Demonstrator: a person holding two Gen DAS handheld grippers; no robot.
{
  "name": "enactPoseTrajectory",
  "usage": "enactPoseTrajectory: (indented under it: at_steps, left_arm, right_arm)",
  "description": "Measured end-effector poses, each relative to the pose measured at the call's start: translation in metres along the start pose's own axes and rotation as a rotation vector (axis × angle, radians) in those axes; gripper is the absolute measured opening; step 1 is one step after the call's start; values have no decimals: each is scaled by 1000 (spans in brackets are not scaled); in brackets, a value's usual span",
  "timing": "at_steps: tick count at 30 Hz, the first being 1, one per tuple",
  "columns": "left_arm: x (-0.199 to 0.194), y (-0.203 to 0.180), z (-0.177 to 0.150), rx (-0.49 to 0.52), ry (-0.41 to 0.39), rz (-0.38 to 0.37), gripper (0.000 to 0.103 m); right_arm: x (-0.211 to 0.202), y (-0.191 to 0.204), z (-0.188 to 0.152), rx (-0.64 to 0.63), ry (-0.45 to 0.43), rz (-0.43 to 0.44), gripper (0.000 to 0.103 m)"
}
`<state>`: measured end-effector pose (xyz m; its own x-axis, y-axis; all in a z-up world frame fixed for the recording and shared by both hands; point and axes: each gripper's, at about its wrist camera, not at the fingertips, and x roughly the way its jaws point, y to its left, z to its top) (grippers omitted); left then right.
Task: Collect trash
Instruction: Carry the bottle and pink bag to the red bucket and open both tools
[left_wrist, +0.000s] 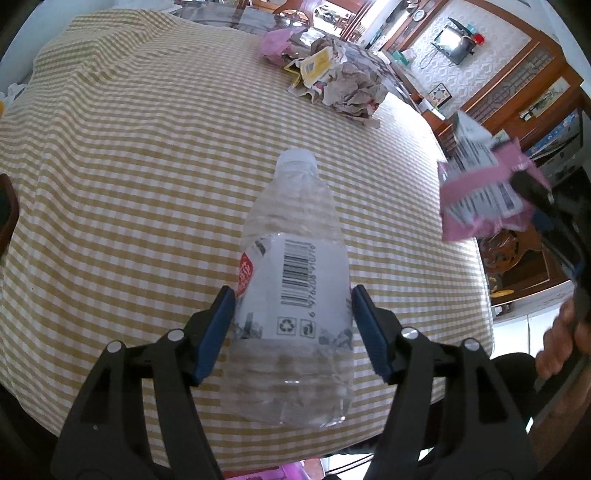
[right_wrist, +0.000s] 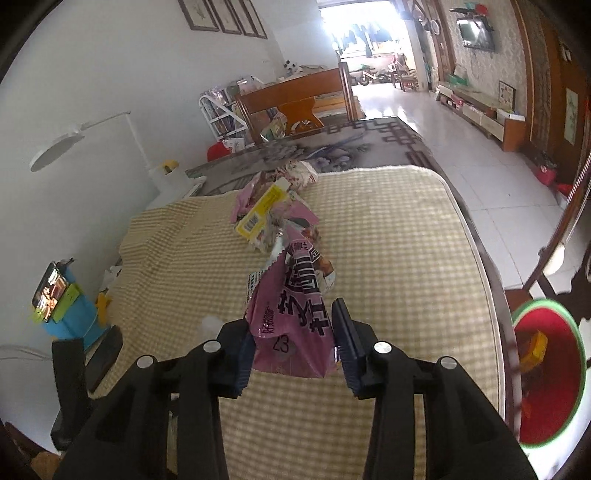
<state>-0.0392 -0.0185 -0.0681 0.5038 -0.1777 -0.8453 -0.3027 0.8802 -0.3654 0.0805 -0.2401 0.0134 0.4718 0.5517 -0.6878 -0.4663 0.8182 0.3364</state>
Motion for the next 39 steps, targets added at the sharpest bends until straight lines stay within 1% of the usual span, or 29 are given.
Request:
enactPoseTrajectory:
  at_steps: [9, 10, 11, 12, 21, 26, 33, 39]
  left_arm:
    - [5, -8, 1, 34, -4, 44, 62]
    - [5, -10, 1, 43, -7, 52, 61]
    - [5, -11, 1, 55, -13, 64, 55]
    - [6, -13, 0, 63, -16, 68, 56]
    - [-4, -28, 3, 116, -64, 71, 56]
    - [-8, -40, 6, 134, -81, 55, 56]
    - [-11, -61, 6, 163, -88, 2, 56]
    - [-20, -86, 8, 208, -125, -32, 56]
  right_arm:
    - [-11, -15, -23, 74, -3, 11, 38]
    - [-13, -16, -25, 81, -4, 13, 38]
    - [-15, -18, -27, 85, -7, 13, 38]
    - [-16, -18, -27, 88, -9, 12, 38]
    - [-28, -29, -32, 121, -28, 10, 38]
    - [-39, -38, -35, 144, -40, 3, 38]
    - [-61, -57, -39, 181, -67, -22, 38]
    - [-80, -74, -38, 213, -98, -47, 38]
